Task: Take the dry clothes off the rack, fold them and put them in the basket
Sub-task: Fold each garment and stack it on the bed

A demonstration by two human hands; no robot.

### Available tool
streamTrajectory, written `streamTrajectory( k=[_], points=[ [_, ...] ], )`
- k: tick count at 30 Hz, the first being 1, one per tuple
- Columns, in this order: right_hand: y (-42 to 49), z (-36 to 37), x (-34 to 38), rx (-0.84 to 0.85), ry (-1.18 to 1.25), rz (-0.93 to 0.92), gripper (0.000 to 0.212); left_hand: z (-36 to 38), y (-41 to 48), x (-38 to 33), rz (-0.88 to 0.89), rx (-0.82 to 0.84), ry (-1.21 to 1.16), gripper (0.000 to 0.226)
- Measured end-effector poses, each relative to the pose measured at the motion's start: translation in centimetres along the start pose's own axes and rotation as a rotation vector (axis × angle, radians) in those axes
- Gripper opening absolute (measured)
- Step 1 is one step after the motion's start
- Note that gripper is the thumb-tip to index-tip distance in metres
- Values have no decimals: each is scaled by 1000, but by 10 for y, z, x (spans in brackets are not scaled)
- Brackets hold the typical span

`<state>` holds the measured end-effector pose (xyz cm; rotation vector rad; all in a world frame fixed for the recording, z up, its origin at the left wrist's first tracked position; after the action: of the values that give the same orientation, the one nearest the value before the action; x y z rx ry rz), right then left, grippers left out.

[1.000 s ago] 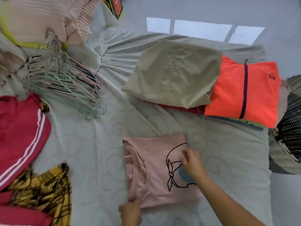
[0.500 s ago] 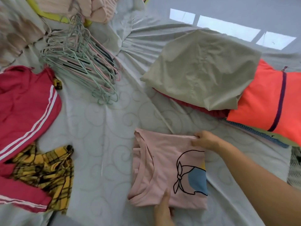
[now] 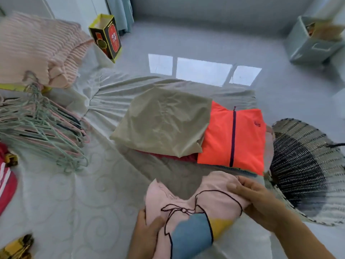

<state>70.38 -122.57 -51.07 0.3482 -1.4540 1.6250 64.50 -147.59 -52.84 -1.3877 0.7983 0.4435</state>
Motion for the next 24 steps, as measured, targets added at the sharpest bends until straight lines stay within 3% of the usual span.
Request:
streamTrajectory(
  k=[3, 5, 6, 7, 10, 12, 17, 20, 22, 24],
  points=[
    [-19, -20, 41, -87, 121, -149, 44, 29, 16, -57, 15, 207, -56, 48],
    [-22, -35, 77, -153, 150, -268, 69, 62, 30, -101, 40, 333, -148, 20],
    [-23, -42, 94, -208, 142, -330, 83, 81, 35, -123, 56, 401, -154, 19],
    [-24, -48, 113, -257, 138, -392, 84, 101, 41, -146, 96, 445, -150, 21],
    [-29, -66, 162, -327, 178, -540, 29, 149, 56, -206, 194, 546, -203, 11],
    [-29, -76, 176, -346, 196, -582, 23, 169, 70, -229, 225, 577, -233, 12],
    [11, -105, 129, -483, 240, -401, 15, 188, 137, -197, 240, 490, -33, 36],
    [49, -117, 62, -549, 248, -168, 13, 177, 165, -130, 81, 340, 195, 54],
    [68, -121, 24, -576, 195, -57, 12, 167, 169, -90, 35, 266, 289, 51],
    [78, -128, 7, -622, 154, -70, 15, 163, 171, -68, 66, 266, 241, 50]
  ],
)
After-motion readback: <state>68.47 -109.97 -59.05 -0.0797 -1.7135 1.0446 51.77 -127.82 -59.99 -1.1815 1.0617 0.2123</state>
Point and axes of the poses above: each hand's wrist, its own y-axis towards the middle knuckle, its own z-axis out of the palm, x = y × z, the point moved 1 cm from there along y, towards the middle knuckle, and after that the axes turned 3 degrees about x, right-handed, at the moved point
